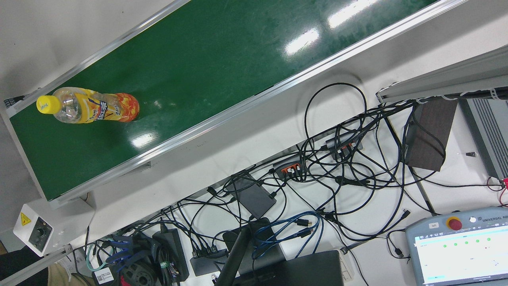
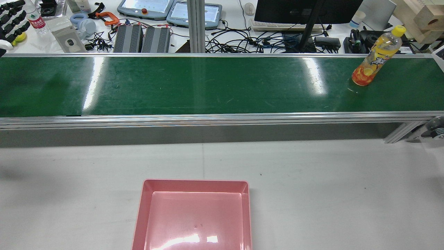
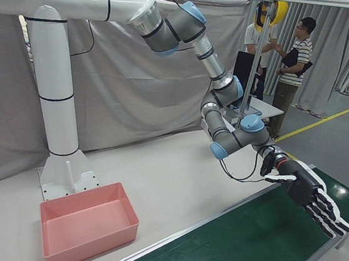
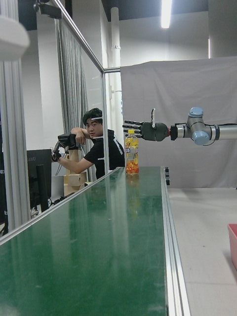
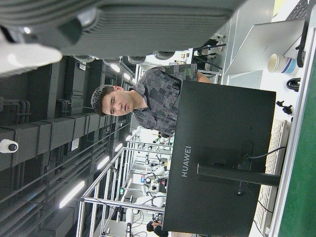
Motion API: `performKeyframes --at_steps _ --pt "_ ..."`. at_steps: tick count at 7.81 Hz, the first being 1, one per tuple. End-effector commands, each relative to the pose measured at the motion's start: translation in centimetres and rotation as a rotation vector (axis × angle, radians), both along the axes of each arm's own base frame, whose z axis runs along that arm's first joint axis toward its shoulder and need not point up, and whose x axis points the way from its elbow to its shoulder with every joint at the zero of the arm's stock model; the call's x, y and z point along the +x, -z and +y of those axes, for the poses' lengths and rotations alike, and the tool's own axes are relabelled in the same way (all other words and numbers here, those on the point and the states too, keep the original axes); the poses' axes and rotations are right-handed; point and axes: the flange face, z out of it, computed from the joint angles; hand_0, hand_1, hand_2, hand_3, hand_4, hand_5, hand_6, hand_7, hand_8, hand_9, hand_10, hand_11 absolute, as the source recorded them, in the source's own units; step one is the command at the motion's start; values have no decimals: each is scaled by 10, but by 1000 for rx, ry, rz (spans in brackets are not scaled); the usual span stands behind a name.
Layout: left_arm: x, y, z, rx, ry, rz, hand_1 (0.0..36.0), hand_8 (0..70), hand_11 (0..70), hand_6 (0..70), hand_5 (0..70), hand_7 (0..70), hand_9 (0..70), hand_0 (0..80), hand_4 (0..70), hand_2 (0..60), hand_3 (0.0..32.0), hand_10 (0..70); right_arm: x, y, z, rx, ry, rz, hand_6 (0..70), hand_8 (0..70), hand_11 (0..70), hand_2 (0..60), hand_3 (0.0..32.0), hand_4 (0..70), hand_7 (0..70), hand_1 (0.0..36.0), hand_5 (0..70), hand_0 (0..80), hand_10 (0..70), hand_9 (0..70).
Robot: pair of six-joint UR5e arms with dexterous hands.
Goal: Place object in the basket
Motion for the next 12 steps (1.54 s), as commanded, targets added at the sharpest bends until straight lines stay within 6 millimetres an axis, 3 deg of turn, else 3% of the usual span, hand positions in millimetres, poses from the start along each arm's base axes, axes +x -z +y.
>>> performKeyframes --at_steps 1,2,4,12 --pt "15 -3 -4 -5 -14 -18 124 0 32 0 132 0 0 651 2 0 0 5 0 0 0 0 -1 0 0 0 0 0 0 0 0 0 0 0 0 0" --pt "15 -2 -5 -4 -11 -16 130 0 27 0 83 0 0 681 0 0 0 2 0 0 0 0 1 0 0 0 0 0 0 0 0 0 0 0 0 0" --pt "16 0 -5 0 -11 -15 114 0 16 0 122 0 0 626 4 0 0 0 0 2 0 3 1 0 0 0 0 0 0 0 0 0 0 0 0 0" --pt "15 3 -4 5 -12 -9 117 0 25 0 163 0 0 634 6 0 0 2 1 5 0 9 1 0 0 0 0 0 0 0 0 0 0 0 0 0"
